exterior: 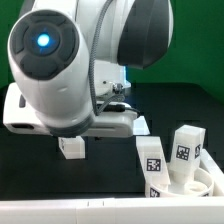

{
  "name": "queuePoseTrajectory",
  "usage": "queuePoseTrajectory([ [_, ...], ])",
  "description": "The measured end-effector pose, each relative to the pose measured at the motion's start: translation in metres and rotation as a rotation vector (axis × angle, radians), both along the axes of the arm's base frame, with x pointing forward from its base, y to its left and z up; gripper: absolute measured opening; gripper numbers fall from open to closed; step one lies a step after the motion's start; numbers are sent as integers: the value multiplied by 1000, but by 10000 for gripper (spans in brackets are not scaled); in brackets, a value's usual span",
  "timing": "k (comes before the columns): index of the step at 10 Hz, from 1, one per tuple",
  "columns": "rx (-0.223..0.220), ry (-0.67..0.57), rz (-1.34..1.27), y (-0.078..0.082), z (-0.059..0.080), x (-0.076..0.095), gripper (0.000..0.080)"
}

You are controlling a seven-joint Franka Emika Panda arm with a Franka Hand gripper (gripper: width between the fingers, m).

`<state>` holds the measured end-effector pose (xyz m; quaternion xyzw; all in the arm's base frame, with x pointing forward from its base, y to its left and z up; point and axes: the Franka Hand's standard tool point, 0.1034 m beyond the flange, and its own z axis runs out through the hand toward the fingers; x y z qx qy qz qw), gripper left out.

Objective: Assemble stool

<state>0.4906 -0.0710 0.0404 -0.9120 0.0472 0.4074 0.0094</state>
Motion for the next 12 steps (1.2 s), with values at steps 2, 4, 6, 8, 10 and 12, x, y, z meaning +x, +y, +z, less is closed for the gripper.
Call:
queuePoseTrajectory([
  [2, -3, -5, -4, -1, -2, 2, 649],
  [4, -14, 95, -47, -5, -13, -22, 649],
  [6, -25, 131, -73, -7, -27, -35, 649],
  [8, -36, 148, -86, -11, -33, -37, 649],
  [10, -37, 148, -85, -11, -33, -37, 637],
  [12, -37, 147, -85, -11, -33, -37, 313],
])
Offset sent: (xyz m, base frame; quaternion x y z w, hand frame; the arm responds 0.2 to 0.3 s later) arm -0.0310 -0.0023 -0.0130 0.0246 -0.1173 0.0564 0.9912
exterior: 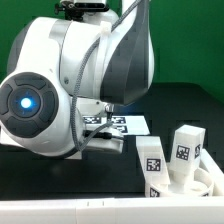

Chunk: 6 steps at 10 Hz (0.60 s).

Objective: Assemble stool

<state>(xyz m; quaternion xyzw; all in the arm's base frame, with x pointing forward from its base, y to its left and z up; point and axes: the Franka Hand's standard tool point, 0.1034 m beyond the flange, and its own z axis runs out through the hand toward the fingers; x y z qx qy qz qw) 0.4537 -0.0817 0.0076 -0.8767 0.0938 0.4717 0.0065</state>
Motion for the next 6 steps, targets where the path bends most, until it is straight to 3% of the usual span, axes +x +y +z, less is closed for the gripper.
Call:
queuePoseTrajectory([
  [1, 0, -8, 5, 1, 4, 3, 313],
  [2, 8, -28, 15, 7, 26, 14, 317],
  [3, 9, -126, 26, 13, 54, 33, 317],
  [4, 32, -232, 78, 15, 71, 45, 317],
  [5, 51, -333, 118, 13, 74, 53, 317],
  [6, 34, -392, 111, 13, 71, 51, 317],
])
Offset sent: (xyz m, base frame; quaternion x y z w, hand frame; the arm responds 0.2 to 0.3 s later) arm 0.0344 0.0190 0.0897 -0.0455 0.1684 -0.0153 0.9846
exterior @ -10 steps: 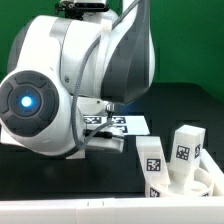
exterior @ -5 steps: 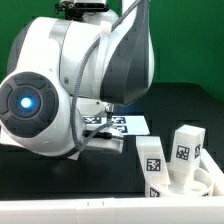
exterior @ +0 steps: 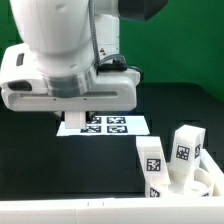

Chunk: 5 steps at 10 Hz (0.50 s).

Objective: Assemble stool

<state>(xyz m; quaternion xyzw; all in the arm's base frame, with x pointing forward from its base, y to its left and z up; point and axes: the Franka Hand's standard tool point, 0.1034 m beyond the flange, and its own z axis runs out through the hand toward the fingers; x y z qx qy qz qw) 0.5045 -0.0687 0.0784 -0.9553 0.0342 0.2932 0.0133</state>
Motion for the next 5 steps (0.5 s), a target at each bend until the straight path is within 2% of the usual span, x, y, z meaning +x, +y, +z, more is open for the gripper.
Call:
queuePoseTrajectory([
  [1, -6, -57, 2, -1, 0, 3, 317],
  [2, -21, -126, -9, 9, 12, 12, 318],
  [3, -8, -214, 14, 41, 53, 29, 318],
  [4, -2, -281, 62, 60, 82, 42, 318],
  [5, -7, -344, 100, 73, 101, 56, 318],
])
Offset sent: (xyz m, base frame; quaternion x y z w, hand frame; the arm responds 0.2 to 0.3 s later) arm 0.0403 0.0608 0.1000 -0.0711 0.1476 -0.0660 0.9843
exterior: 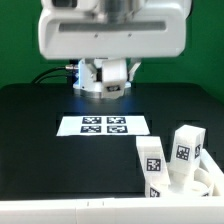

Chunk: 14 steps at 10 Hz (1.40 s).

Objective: Assemble stool

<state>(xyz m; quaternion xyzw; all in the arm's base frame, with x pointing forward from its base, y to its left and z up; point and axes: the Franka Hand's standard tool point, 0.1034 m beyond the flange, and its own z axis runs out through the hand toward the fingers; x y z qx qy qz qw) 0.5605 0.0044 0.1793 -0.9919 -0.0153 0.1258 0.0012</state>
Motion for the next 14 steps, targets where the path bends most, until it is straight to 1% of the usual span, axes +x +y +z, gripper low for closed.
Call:
queuePoseTrajectory([
  [1, 4, -108, 10, 2, 9, 13, 318],
  [2, 4, -222, 5, -1, 5, 15, 318],
  [3, 6, -242, 2, -1, 1, 7, 318],
  [4, -3, -333, 2, 0, 4, 18, 318],
  [5, -26, -431, 24, 21, 12, 39, 318],
  [6, -27, -517, 118, 35, 12, 59, 318],
  [7, -52, -544, 197, 42, 3, 73, 318],
  [8, -67, -614, 268, 66, -6, 81, 318],
  [9, -54, -682, 288, 72, -7, 81, 318],
  [10, -53, -715, 278, 67, -9, 80, 318],
  [11, -53, -697, 279, 67, -11, 78, 318],
  [12, -54, -706, 293, 71, -12, 78, 318],
  [13, -55, -755, 378, 92, -22, 77, 318],
  [14, -62, -736, 463, 109, -40, 73, 318],
])
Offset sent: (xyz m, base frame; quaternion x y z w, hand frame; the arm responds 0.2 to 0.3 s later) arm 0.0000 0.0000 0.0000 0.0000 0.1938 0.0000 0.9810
